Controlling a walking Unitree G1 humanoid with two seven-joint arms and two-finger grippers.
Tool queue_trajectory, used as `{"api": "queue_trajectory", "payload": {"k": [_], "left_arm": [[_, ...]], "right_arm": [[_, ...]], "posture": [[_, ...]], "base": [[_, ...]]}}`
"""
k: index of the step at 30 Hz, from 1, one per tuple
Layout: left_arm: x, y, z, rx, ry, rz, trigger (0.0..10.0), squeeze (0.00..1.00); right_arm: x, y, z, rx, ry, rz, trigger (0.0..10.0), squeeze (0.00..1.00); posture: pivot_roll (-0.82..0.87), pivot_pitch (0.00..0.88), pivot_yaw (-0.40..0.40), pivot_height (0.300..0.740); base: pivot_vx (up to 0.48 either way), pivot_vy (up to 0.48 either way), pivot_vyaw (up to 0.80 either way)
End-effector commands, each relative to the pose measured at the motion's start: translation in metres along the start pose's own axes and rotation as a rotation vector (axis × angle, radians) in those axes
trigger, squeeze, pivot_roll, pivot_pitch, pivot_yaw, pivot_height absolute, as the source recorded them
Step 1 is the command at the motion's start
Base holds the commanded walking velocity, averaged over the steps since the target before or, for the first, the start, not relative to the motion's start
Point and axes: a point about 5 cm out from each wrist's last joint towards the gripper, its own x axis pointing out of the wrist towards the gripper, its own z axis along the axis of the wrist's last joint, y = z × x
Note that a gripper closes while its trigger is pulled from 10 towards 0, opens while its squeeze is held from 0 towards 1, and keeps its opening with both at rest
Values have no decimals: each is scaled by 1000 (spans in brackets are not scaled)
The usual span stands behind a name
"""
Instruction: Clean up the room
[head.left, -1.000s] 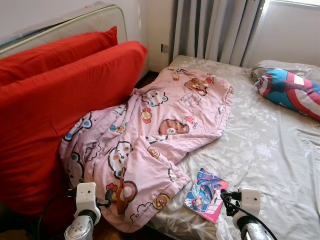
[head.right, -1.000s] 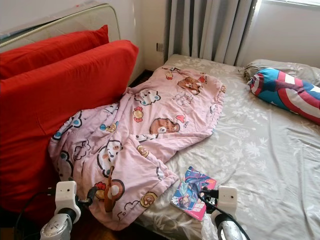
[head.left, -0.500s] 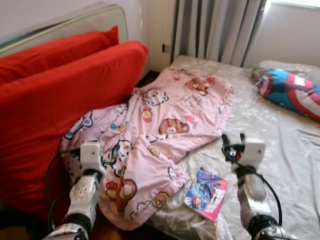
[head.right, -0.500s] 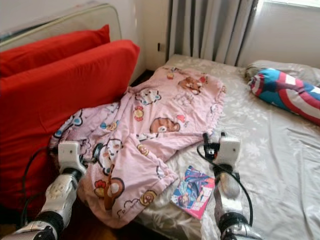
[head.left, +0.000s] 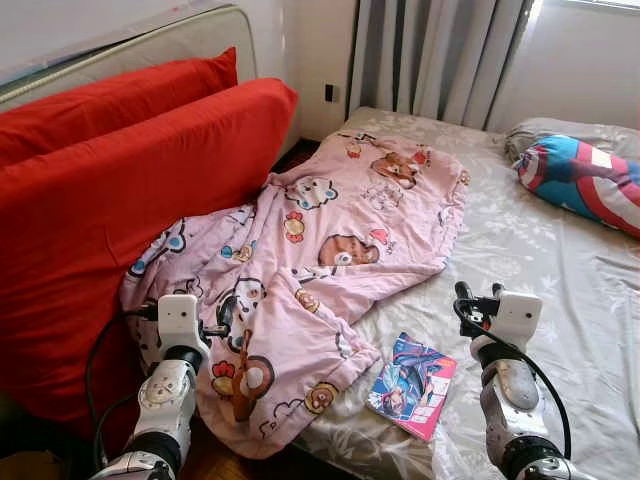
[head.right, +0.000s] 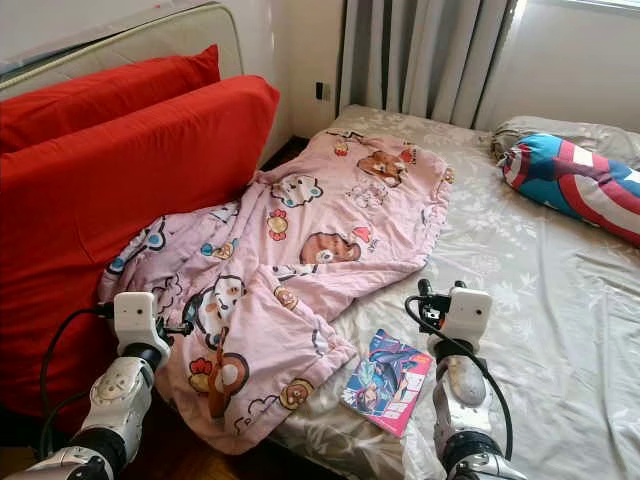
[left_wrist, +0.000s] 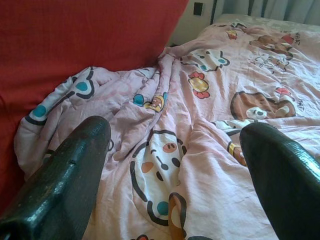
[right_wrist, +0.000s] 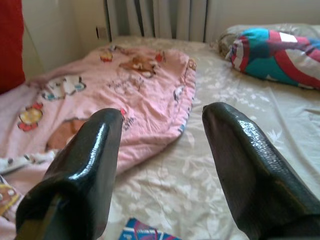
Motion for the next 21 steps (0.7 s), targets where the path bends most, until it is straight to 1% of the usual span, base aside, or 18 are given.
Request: {"api": "queue_trajectory", "payload": {"k": [1, 3, 6, 8, 11, 17, 21], "left_arm": [[2, 4, 3, -15, 2, 15, 10000, 0], [2, 4, 3, -20, 3, 20, 10000, 0], [3, 4, 2, -25, 10, 18, 10000, 0], [4, 5, 3, -25, 8, 22, 10000, 0], [3, 7, 3, -24, 13, 29, 10000, 0], [4, 7, 3, -28, 15, 26, 10000, 0], [5, 7, 4, -30, 15, 27, 10000, 0]], "right_arm": [[5, -3, 3, -4, 19, -17, 10000, 0], [5, -4, 3, -1, 24, -24, 10000, 0], [6, -2, 3, 3, 34, -17, 10000, 0], [5, 3, 0, -22, 46, 10, 10000, 0], [4, 9, -2, -24, 52, 33, 10000, 0], [6, 12, 0, -12, 50, 55, 10000, 0], [5, 13, 1, -1, 35, 62, 10000, 0]], "posture": [[7, 0, -16, 740], [3, 0, -11, 740], [7, 0, -12, 715], [7, 0, -12, 700], [10, 0, -13, 675], [7, 0, -11, 640], [8, 0, -14, 640]], "base": [[0, 0, 0], [0, 0, 0], [0, 0, 0], [0, 0, 0], [0, 0, 0], [0, 0, 0], [0, 0, 0]]}}
